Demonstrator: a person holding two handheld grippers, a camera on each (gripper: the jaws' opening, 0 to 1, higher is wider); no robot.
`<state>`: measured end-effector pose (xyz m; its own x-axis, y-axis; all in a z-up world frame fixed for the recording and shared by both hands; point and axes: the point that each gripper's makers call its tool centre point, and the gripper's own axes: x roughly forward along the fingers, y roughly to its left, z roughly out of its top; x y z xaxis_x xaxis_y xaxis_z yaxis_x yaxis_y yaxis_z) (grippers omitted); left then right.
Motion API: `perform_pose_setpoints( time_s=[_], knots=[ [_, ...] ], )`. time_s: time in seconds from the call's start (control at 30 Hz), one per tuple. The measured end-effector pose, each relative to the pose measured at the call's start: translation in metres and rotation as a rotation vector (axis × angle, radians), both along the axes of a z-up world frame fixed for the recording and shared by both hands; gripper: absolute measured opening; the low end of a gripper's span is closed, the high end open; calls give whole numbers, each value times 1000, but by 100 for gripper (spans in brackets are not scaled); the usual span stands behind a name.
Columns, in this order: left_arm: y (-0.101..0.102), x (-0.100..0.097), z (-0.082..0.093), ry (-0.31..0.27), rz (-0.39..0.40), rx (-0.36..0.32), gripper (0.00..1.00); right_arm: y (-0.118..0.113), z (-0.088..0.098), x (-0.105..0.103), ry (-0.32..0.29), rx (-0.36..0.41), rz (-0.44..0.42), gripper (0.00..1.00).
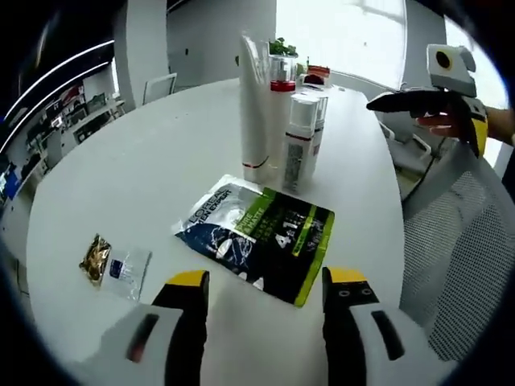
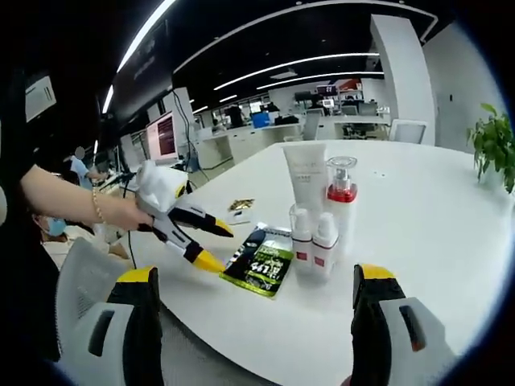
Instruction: Arrange the skincare products in the storage area until every visible bottle or jar stands upright without overlapping.
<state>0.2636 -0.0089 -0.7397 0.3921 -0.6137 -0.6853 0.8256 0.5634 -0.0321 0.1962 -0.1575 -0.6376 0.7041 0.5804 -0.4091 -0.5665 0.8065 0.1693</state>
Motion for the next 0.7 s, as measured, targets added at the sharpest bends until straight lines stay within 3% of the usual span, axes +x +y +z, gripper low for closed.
perform_pose_setpoints(
  time_s=[0.2, 0.33, 0.7],
  knots=[
    [9, -15, 13, 6, 64, -28, 65, 2, 1, -1, -8, 1, 15, 100],
    [20, -24, 31, 1, 115, -57, 69, 6, 1, -2, -11, -4, 34, 100],
    [64, -52, 74, -18, 309, -175, 79, 12, -1, -3, -10, 1, 64, 100]
  ],
)
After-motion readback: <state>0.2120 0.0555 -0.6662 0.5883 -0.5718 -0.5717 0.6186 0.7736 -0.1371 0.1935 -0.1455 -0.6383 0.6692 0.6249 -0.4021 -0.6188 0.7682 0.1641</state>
